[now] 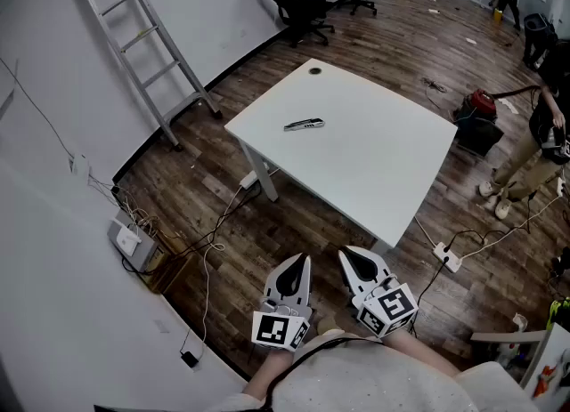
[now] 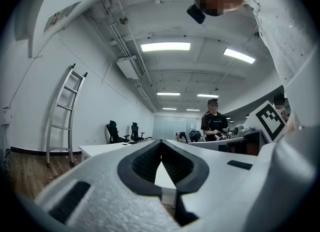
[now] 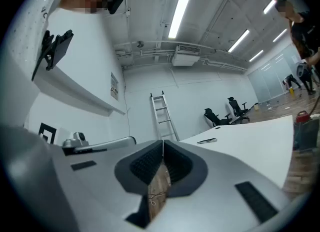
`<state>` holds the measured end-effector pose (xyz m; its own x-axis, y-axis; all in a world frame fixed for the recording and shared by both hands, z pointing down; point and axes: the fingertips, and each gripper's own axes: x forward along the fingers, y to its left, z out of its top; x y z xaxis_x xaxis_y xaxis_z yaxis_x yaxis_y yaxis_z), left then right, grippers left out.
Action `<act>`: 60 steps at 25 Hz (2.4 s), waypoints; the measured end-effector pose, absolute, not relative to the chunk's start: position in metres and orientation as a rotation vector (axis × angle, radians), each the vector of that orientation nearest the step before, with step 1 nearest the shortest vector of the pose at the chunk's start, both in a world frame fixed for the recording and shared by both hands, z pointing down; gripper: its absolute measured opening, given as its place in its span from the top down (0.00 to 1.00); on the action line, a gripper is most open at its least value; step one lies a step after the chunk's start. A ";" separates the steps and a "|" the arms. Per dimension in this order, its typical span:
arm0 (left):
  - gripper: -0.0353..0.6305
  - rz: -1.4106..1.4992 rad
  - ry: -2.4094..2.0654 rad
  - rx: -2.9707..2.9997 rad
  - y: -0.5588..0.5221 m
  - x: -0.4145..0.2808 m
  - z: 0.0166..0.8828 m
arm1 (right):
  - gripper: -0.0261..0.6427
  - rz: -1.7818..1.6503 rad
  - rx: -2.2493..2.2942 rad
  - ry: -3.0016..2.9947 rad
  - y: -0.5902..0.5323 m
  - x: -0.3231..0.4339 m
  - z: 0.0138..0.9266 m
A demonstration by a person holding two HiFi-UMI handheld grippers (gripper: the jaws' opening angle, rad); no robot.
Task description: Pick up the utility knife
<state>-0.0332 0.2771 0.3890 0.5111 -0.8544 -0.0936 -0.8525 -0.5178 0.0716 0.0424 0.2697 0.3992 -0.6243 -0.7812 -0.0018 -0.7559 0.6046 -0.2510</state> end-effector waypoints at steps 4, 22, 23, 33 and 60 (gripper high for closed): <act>0.94 -0.185 -1.541 2.697 0.269 -0.049 0.394 | 0.95 -0.338 -1.296 2.731 0.263 0.026 0.401; 0.94 -0.203 -1.591 2.669 0.201 -0.065 0.403 | 0.95 -0.291 -1.342 2.700 0.194 0.026 0.402; 0.94 -0.209 -1.585 2.673 0.194 -0.064 0.402 | 0.95 -0.295 -1.344 2.694 0.189 0.025 0.402; 0.94 -0.206 -1.554 2.677 0.138 -0.057 0.409 | 0.95 -0.308 -1.360 2.688 0.134 0.029 0.409; 0.94 -0.193 -1.581 2.656 0.000 -0.050 0.406 | 0.95 -0.353 -1.201 2.766 -0.006 0.019 0.411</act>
<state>-0.0504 0.0000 0.4057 0.4714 -0.8779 -0.0839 -0.8724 -0.4781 0.1015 0.0190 -0.0063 0.4110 -0.6822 -0.7312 -0.0041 -0.7067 0.6608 -0.2528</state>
